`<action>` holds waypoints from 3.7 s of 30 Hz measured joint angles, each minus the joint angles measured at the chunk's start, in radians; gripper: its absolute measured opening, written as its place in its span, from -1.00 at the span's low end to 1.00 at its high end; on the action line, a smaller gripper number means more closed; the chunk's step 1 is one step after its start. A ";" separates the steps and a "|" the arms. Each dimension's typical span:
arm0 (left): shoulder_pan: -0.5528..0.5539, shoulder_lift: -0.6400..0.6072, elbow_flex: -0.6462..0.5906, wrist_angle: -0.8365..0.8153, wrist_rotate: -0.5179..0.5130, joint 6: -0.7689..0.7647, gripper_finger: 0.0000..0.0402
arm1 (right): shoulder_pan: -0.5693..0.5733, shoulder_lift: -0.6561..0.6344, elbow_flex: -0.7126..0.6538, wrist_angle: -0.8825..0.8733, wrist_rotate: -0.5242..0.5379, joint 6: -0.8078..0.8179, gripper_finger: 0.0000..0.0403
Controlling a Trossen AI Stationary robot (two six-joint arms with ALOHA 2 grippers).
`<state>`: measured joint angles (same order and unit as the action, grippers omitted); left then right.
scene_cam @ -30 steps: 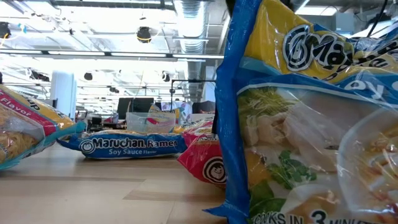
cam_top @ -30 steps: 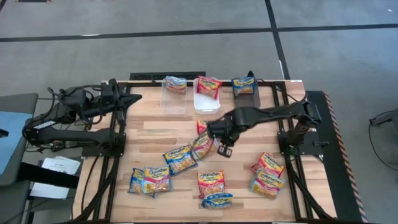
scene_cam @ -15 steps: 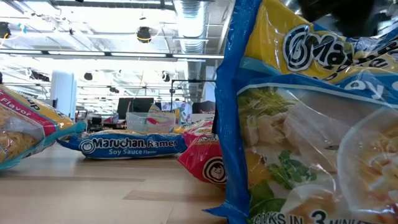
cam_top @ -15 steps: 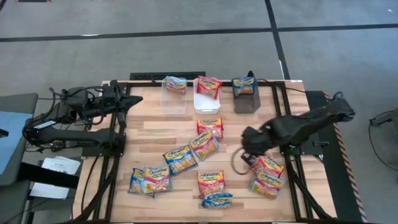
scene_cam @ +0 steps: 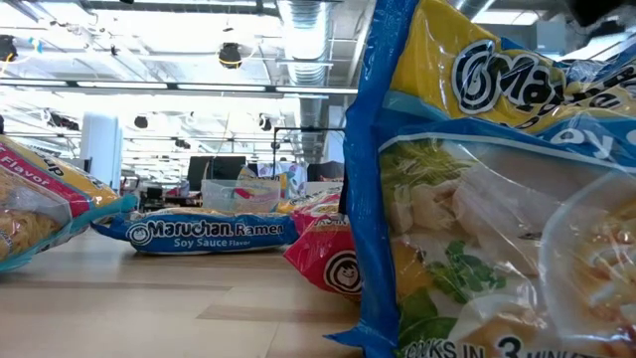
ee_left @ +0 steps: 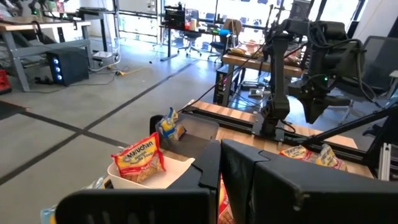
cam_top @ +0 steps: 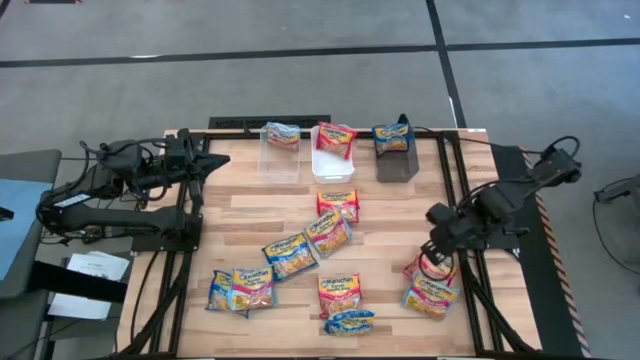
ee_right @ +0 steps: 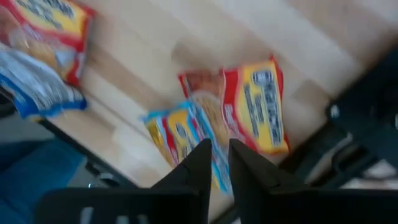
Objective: Sort Maruchan noodles
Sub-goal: Put the light blue bag into the transparent bin
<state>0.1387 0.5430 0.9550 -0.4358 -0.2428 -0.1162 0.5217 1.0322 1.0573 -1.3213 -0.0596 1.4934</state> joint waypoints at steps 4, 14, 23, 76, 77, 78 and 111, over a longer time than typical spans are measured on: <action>0.000 0.000 0.000 0.000 0.001 0.000 -1.00 | 0.027 0.001 0.000 -0.024 -0.087 0.026 -0.38; 0.000 0.000 0.000 0.000 0.002 0.000 -1.00 | 0.108 0.062 0.001 -0.024 -0.126 0.028 0.26; 0.000 0.000 0.000 0.000 0.002 0.000 -1.00 | 0.145 0.166 0.001 0.044 -0.123 -0.009 0.29; 0.000 0.000 -0.001 0.000 -0.006 -0.044 -1.00 | 0.185 0.536 -0.161 0.408 -0.252 -0.064 -0.96; 0.000 0.000 -0.001 0.000 -0.006 -0.057 -1.00 | 0.183 0.536 -0.152 0.406 -0.252 -0.061 -0.97; 0.000 0.000 -0.001 0.000 -0.006 -0.068 -0.99 | 0.183 0.536 -0.142 0.404 -0.251 -0.061 -0.98; 0.000 0.167 -0.001 0.020 -0.016 -0.265 -0.02 | -0.066 0.535 0.346 -0.084 0.147 -0.370 -0.99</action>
<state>0.1390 0.7102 0.9543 -0.4161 -0.2591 -0.3808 0.4558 1.5677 1.4035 -1.4055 0.0870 1.1236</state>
